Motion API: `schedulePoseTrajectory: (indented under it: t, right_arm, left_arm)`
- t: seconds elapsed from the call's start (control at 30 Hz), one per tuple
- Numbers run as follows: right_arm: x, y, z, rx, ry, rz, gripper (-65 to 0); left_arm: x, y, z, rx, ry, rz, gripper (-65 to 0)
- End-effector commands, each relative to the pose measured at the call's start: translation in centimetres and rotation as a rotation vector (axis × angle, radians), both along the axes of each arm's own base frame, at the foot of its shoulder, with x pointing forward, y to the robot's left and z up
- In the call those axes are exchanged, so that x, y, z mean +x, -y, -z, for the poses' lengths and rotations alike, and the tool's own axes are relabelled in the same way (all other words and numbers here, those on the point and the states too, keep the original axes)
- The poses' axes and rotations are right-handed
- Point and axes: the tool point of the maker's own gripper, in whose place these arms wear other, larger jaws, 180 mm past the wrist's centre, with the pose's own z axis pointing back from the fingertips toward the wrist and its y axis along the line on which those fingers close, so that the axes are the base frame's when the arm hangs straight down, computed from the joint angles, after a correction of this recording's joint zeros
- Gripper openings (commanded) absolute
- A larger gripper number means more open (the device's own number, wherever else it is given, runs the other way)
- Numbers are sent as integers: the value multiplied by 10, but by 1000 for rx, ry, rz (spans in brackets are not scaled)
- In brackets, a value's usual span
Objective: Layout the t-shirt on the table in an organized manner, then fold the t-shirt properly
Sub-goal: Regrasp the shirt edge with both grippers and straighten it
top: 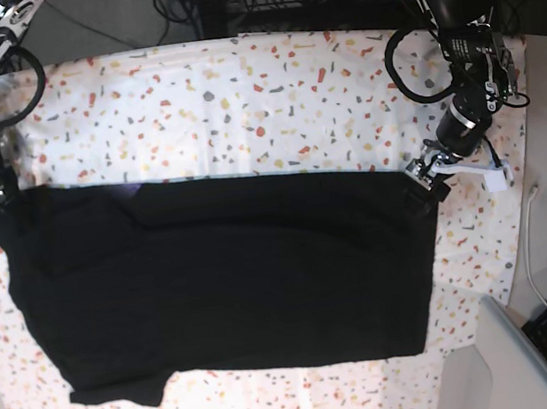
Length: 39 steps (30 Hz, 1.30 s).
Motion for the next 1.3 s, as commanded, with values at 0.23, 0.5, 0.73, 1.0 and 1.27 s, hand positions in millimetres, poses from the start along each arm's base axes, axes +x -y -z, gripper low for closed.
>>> schedulePoseTrajectory:
  t: [0.23, 0.5, 0.73, 1.0, 1.27]
  right_arm:
    - [-36, 13, 5, -14, -55, 68, -315]
    - [-22, 22, 1, -13, -56, 140, -309]
    - [5, 36, 10, 53, -52, 181, -311]
    - [16, 26, 11, 68, -57, 144, -314]
    - [20, 16, 13, 60, -67, 100, -317]
  left_arm:
    - [2, -2, -2, 7, -4, 9, 0]
    - [6, 7, -3, 7, -1, 36, 0]
    - [6, 20, -1, 9, -8, 77, 0]
    - [4, 19, 1, 8, -13, 72, 0]
    - [7, 26, 1, -9, -6, 71, -115]
